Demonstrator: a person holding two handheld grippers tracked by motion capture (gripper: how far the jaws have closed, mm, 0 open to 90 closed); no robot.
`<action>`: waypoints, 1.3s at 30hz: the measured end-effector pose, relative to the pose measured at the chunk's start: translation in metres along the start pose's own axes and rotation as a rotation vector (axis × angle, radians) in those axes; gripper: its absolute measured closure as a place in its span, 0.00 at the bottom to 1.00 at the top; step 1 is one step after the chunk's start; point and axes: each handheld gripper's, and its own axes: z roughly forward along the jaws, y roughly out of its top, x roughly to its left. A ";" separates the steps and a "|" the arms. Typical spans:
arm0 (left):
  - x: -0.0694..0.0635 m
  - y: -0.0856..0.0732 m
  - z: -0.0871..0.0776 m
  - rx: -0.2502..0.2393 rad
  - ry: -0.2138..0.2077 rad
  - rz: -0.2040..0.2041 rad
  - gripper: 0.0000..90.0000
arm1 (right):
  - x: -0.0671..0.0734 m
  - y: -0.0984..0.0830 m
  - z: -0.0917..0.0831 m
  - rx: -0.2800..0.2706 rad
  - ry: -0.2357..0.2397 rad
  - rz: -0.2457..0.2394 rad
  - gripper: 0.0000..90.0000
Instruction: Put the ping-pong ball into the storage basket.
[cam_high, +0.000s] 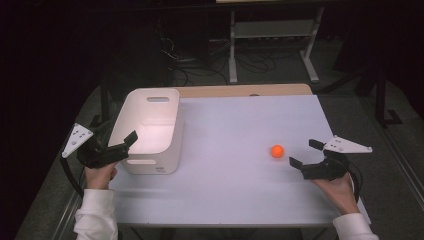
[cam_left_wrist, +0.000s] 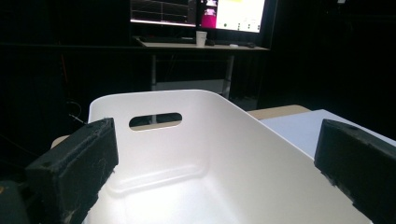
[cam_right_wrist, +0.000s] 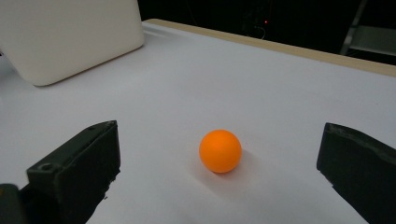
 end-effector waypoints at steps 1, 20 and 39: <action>0.000 0.000 0.000 -0.002 0.002 -0.002 0.00 | 0.000 0.000 0.001 0.002 0.003 -0.002 0.00; 0.002 -0.001 -0.001 0.001 0.009 -0.006 0.00 | 0.006 0.023 0.017 0.083 0.054 -0.059 0.00; 0.003 0.000 -0.001 0.000 0.009 -0.007 0.00 | 0.009 0.037 0.035 0.170 0.092 -0.103 0.00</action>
